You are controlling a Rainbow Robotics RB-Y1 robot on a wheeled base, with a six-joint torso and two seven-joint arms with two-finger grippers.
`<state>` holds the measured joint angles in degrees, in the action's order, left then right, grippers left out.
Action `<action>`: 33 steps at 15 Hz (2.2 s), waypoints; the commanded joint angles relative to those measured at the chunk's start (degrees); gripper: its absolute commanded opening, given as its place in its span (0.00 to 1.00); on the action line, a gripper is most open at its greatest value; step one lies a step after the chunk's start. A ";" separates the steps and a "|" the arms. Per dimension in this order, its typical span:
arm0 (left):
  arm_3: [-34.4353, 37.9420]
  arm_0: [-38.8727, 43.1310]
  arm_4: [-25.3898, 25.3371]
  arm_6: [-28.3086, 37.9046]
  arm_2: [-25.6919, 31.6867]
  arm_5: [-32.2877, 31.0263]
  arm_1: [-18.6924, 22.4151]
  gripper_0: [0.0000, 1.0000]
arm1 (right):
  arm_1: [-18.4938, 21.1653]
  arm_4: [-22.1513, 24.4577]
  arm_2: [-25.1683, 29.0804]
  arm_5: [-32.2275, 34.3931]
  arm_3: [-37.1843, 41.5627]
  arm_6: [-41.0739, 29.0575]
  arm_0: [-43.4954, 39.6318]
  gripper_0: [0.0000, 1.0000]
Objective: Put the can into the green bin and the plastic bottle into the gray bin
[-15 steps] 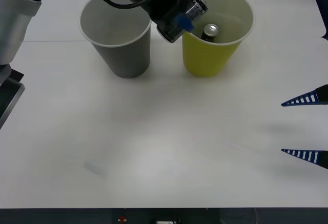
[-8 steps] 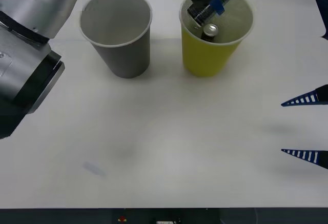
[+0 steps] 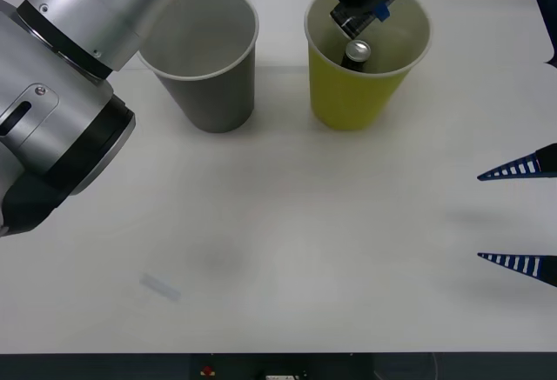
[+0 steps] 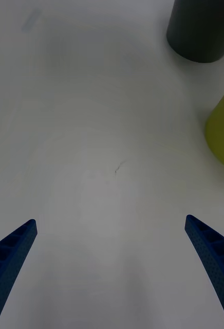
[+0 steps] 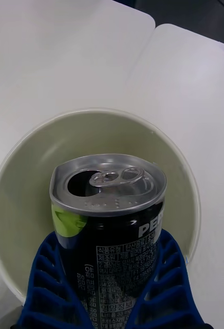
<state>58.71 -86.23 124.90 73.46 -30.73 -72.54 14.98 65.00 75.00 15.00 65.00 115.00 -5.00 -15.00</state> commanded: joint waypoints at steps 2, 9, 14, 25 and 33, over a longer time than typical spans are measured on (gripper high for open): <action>0.00 0.09 0.52 -0.07 -0.03 -0.05 -0.04 0.16 | 0.00 0.00 0.00 0.00 0.00 0.00 0.00 1.00; 0.18 0.44 -2.38 -5.61 2.34 -0.05 0.22 1.00 | 0.00 0.00 0.00 0.00 0.00 0.00 0.00 1.00; 7.91 8.62 -15.56 -16.94 6.91 -0.14 8.49 1.00 | 0.00 0.00 0.00 0.00 0.00 0.00 0.00 1.00; 28.74 32.96 -36.13 -41.99 13.59 -0.14 28.61 1.00 | 0.00 0.00 0.00 0.00 0.00 0.00 0.00 1.00; 30.32 46.67 -49.22 -59.04 19.75 -5.94 37.05 1.00 | 0.00 0.00 0.00 0.00 0.00 0.00 0.00 1.00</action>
<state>89.06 -40.54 76.22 15.44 -11.94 -77.25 51.57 65.00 75.00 15.00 65.00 115.00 -5.00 -15.00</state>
